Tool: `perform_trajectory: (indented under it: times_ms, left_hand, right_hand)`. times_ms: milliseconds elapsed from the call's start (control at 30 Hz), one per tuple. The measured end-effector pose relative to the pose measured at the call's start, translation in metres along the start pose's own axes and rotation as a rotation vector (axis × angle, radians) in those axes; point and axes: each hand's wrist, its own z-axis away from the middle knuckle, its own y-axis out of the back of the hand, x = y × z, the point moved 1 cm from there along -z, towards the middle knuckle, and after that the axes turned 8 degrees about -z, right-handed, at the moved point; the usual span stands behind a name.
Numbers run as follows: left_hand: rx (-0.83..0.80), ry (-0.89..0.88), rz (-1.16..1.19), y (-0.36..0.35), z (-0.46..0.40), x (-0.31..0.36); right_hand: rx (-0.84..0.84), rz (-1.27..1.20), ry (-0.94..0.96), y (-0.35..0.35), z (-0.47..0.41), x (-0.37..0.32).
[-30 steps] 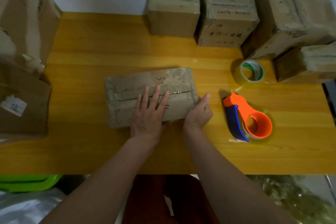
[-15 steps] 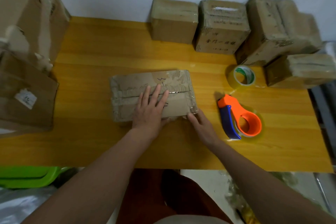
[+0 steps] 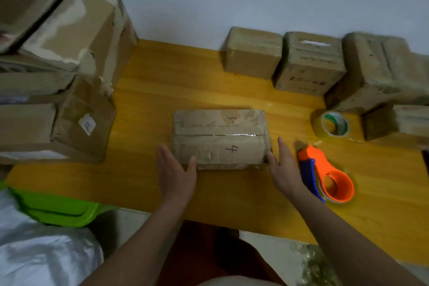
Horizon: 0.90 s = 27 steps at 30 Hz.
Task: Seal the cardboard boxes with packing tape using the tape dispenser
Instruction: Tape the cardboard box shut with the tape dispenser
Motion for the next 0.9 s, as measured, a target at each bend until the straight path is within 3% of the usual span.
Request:
perform_trajectory:
  times_ms: [33,100,200,300,367,433,500,567,667,900]
  left_hand:
    - [-0.086,0.118,0.144,-0.002,0.002,-0.003]
    - [-0.151,0.195,0.315,-0.006,0.004,-0.005]
    - [-0.137,0.213,0.371,0.013,-0.024,-0.006]
    - [-0.255,0.169,0.372,0.050,-0.083,-0.005]
    - [-0.289,0.086,0.046,0.072,-0.113,-0.004]
    - [-0.152,-0.078,-0.405,0.079,-0.122,-0.002]
    - [-0.003,-0.346,-0.613,0.076,-0.115,0.003]
    - [-0.043,-0.538,-0.828,0.065,-0.109,0.004]
    - [-0.145,-0.450,-1.017,0.053,-0.122,0.001]
    - [-0.166,-0.371,-1.106,0.069,-0.196,0.035]
  right_hand:
    - [-0.038,-0.054,0.002,-0.005,-0.001,-0.004]
    - [-0.121,-0.117,0.028,-0.015,-0.002,-0.011]
    - [-0.262,-0.129,0.130,-0.027,-0.008,-0.029]
    - [-0.377,0.023,0.224,-0.038,-0.033,-0.047]
    - [-0.305,0.380,0.302,-0.047,-0.048,-0.057]
    - [-0.153,0.694,0.448,-0.056,-0.055,-0.068]
    - [-0.130,0.837,0.562,-0.065,-0.058,-0.077]
    - [-0.137,0.915,0.594,-0.075,-0.066,-0.080]
    - [-0.147,0.976,0.598,-0.086,-0.085,-0.096]
    - [-0.162,0.989,0.589,-0.109,-0.146,-0.148]
